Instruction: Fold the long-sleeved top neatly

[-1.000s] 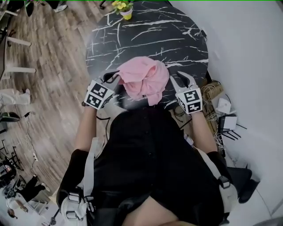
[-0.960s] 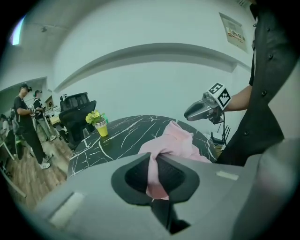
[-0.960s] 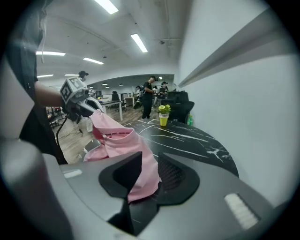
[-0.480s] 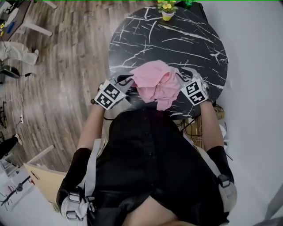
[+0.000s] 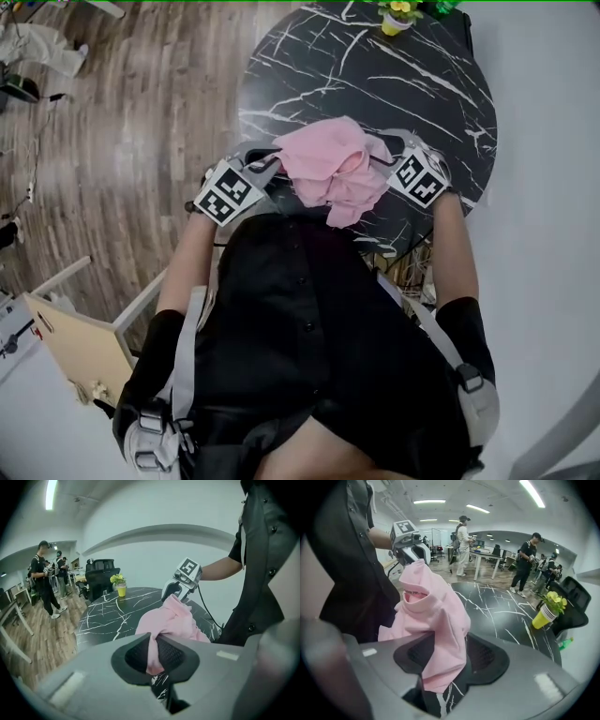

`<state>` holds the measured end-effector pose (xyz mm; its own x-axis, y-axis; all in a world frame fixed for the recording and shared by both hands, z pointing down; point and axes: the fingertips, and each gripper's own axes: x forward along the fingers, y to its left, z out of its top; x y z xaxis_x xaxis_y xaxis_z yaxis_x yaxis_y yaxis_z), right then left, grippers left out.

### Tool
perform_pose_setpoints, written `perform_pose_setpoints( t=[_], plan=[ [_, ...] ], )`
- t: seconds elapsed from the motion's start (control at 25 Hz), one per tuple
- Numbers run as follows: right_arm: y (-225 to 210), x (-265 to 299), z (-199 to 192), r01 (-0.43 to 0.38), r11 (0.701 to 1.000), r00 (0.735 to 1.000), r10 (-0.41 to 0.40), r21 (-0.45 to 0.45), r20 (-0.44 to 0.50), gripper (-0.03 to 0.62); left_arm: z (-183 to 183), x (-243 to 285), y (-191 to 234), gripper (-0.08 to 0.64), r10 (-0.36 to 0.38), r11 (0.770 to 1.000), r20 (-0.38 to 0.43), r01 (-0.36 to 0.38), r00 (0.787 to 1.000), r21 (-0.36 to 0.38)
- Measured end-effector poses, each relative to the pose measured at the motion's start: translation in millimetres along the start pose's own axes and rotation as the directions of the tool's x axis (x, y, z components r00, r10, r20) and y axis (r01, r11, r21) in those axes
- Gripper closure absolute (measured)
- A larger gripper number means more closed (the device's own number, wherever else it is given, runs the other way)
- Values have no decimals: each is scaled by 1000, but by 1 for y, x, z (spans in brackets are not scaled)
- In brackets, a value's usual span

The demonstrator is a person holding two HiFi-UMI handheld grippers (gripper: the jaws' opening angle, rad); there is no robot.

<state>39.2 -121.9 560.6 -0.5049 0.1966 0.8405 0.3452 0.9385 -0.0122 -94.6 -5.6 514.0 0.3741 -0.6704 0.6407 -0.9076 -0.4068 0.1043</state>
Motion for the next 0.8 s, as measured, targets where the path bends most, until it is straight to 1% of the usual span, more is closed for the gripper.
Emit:
perform_pose_setpoints(
  t=[0.16,0.48,0.6,0.72,0.8],
  plan=[
    [9,23,5,-63,996,997,61,-70,-36,376,-5,-3,1,535,21,999,-13,-21,1000,-28],
    [23,45,7,-114,983,993,107,-142,-53,376,-17,-7,-3,535,47,996,-37,-49,998,-68],
    [28,53,4,-131,981,990,122,-140,-69,376,-21,-9,-7,535,55,995,-42,-58,998,-79],
    [33,60,-1,-149,985,987,143,-91,-69,379,-26,-9,-12,535,59,994,-49,-63,997,-91],
    [37,60,-3,-156,986,987,152,-62,-59,407,-29,-9,-14,535,58,993,-55,-63,997,-96]
  ],
)
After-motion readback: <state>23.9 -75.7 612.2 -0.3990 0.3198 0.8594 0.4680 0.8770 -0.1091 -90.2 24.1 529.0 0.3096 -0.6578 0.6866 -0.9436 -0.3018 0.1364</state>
